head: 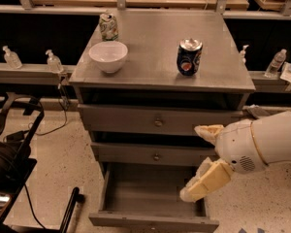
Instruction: Close bottom drawer
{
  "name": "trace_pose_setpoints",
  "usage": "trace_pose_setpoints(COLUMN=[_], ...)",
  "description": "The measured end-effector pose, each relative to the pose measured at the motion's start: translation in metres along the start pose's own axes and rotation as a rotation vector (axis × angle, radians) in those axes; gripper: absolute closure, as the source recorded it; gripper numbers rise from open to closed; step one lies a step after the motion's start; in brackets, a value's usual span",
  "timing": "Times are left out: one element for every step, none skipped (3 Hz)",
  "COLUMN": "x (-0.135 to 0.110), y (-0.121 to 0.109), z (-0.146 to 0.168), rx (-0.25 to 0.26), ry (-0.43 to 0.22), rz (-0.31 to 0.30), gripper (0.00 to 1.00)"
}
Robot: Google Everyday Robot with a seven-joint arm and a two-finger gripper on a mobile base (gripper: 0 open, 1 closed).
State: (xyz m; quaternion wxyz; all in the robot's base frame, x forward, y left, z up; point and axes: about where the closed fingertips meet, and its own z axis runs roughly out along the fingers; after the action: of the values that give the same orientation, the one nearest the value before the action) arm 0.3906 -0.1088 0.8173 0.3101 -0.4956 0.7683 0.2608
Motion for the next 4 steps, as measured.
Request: trace_pose_setpoints(x=[0.019, 0.048, 0.072, 0.104], y=[-0.021, -0.037, -0.062, -0.084], z=[0.041, 0.130, 0.192, 0.234], rx=[-0.063, -0.129, -0.090, -0.042], ry=[-0.032, -0.140, -0.245, -0.289], rz=[-0.028, -0.038, -0.028, 0.038], gripper=[0.00, 0.00, 0.00, 0.00])
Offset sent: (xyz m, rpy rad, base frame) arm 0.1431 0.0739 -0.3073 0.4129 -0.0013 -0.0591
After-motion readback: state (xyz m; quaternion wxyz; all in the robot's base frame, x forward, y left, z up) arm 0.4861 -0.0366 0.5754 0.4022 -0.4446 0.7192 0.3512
